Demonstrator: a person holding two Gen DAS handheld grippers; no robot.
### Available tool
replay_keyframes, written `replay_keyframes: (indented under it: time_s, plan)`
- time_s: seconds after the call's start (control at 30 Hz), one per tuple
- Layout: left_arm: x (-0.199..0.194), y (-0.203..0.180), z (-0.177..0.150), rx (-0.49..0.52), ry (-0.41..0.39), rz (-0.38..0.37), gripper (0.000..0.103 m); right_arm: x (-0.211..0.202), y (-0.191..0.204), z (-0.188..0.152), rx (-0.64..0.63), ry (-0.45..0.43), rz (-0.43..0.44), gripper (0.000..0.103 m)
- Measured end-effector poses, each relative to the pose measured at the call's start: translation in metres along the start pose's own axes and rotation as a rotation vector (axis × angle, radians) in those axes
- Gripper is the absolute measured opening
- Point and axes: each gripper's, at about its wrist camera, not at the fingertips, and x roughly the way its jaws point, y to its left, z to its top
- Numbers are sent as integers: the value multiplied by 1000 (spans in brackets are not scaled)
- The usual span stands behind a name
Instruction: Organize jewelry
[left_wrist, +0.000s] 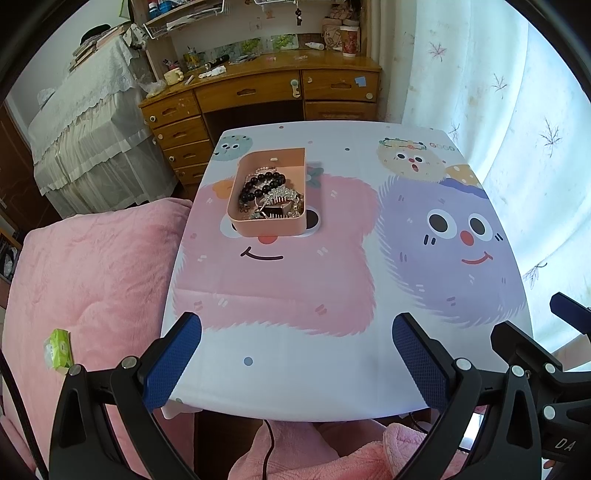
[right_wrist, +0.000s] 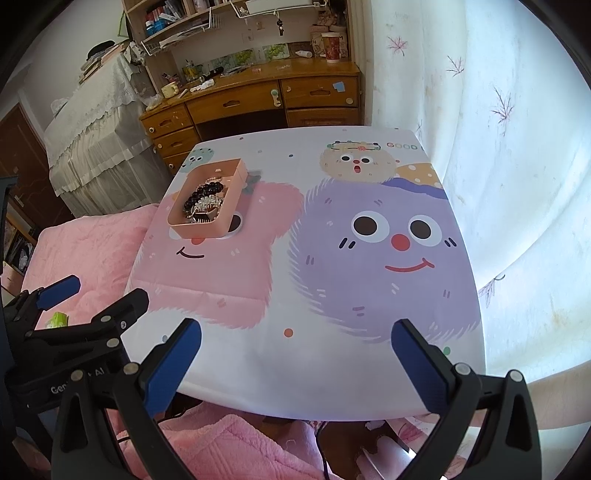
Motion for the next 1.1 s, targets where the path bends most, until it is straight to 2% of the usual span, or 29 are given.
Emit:
replay_keyframes:
  time_s: [1.1]
  plan:
    - [-2, 2, -4, -4, -3, 8, 102, 1, 1, -7, 4, 7, -3, 103]
